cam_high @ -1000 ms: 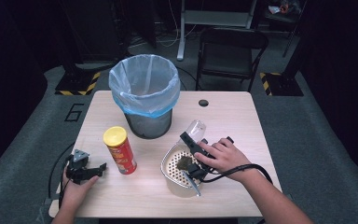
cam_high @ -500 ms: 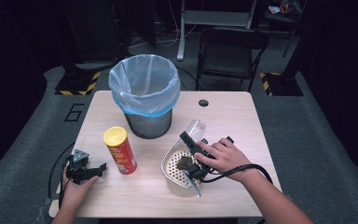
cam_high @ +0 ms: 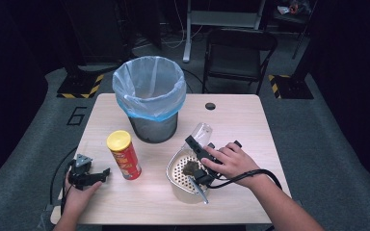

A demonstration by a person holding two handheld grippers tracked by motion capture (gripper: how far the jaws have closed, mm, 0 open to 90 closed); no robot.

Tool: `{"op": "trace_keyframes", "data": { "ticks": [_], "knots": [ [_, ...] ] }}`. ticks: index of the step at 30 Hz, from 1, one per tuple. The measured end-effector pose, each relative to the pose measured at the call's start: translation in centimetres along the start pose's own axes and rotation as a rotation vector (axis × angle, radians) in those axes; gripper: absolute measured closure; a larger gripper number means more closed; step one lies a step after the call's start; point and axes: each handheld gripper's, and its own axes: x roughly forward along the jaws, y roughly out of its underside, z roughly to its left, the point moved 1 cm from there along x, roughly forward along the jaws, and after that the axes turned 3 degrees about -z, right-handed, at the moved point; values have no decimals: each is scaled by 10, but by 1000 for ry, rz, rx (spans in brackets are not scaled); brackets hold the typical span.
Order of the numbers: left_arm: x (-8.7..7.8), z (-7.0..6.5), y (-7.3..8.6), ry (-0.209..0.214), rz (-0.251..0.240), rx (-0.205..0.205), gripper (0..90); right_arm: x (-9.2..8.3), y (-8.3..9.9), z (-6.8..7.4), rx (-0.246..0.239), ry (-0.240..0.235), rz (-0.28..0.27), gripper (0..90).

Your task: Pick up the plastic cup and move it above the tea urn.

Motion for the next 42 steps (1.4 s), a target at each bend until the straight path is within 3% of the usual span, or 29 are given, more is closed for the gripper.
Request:
{"op": "trace_keyframes", "data": {
  "ticks": [6,16,17,19,23,31,35,40,42],
  "knots": [
    [0,0,0,0,-3,0,137,0,-1,1,-14,16,1,399],
    [0,0,0,0,-3,1,137,-4,1,-1,34,58,13,397],
    [0,0,0,0,0,2,137,-4,2,-3,47,122,17,396],
    [0,0,0,0,-3,1,137,-6,2,-5,84,135,17,395],
    [0,0,0,0,-2,0,136,-5,7,-8,320,115,-3,393],
    [0,0,0,0,-2,0,137,-7,12,-12,738,154,-23,393],
    [0,0,0,0,-2,1,136,-9,19,-17,1040,120,-63,391],
    [0,0,0,2,10,0,137,-8,42,-22,1427,69,-111,391],
    [0,0,0,-2,1,-2,136,-8,51,-21,1580,39,-163,392]
  ]
}}
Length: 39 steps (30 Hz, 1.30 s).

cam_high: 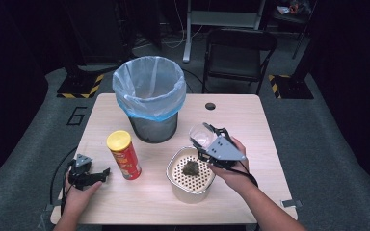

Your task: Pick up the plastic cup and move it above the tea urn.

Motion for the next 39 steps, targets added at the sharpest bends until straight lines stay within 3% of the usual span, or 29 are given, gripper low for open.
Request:
{"op": "trace_keyframes", "data": {
  "ticks": [3,5,8,10,15,22,26,29,30,31,35,36,39],
  "knots": [
    [1,-1,0,1,-6,-12,136,-1,3,-9,196,-48,-18,394],
    [1,0,0,2,-5,-9,136,-2,6,-12,291,-85,-23,394],
    [1,0,0,2,-5,-10,136,-5,6,-16,414,-132,-56,395],
    [1,0,0,2,-5,-10,136,-7,3,-17,465,-155,-76,396],
    [1,-1,0,2,-6,-12,133,-11,-16,-21,482,-189,-87,398],
    [0,0,0,5,1,2,130,0,-63,-36,404,-182,-96,397],
    [0,-1,0,19,6,3,116,19,-92,-49,367,-154,-99,392],
    [0,-2,1,18,1,-1,116,46,-116,-63,371,-129,-84,389],
    [0,-2,1,18,1,-1,116,46,-116,-63,371,-129,-84,389],
    [0,-2,0,14,1,6,115,61,-123,-70,376,-120,-72,386],
    [1,-2,1,15,-1,-4,116,95,-131,-81,377,-85,-39,385],
    [1,-2,1,15,-1,-4,116,95,-131,-81,377,-85,-39,385],
    [0,-2,0,11,-1,5,117,117,-134,-85,373,-79,-2,382]
  ]
}}
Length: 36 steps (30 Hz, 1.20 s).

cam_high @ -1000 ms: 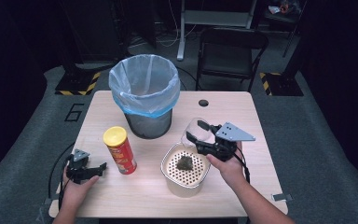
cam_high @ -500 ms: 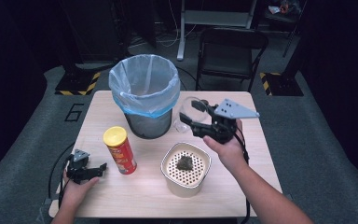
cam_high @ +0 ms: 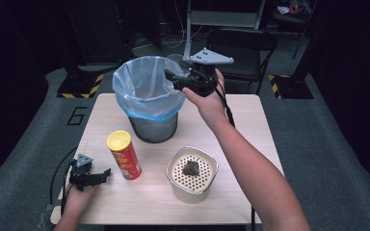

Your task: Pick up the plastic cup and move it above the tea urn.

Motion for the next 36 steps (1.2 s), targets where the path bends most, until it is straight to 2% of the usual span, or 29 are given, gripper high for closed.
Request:
{"op": "trace_keyframes", "data": {
  "ticks": [2,3,4,11,17,24,32,36],
  "knots": [
    [0,0,0,2,6,1,117,17,-1,-2,5,20,26,379],
    [0,0,0,2,5,0,117,17,-1,-2,5,20,26,379],
    [0,0,0,2,5,-1,118,27,1,-2,30,36,37,377],
    [0,0,0,1,4,2,119,50,8,-1,49,53,71,377],
    [0,0,0,0,4,2,121,61,8,-3,67,62,86,376],
    [0,0,0,1,4,3,121,75,11,5,68,88,92,371],
    [-1,0,0,0,5,4,121,80,11,6,66,92,97,355],
    [0,0,0,0,4,3,121,83,15,5,67,105,122,351]
  ]
}}
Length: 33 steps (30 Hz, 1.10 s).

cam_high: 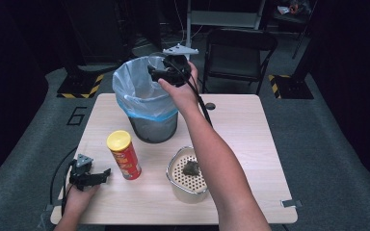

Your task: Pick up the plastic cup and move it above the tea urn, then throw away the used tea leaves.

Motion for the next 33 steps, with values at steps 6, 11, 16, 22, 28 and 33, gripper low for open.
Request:
{"op": "trace_keyframes", "data": {
  "ticks": [6,11,16,22,28,33],
  "knots": [
    [0,0,0,0,0,-1,121,6,5,3,2,-35,13,312],
    [0,0,0,0,0,0,121,14,16,11,-17,-71,80,132],
    [0,0,0,1,1,-2,119,10,17,10,-28,-79,72,124],
    [0,0,0,1,0,-1,119,1,15,6,-40,-64,60,147],
    [0,0,0,1,1,-1,120,-11,15,5,-42,-75,44,169],
    [-2,0,0,10,14,-10,135,-22,16,5,-47,-59,26,193]
  ]
}}
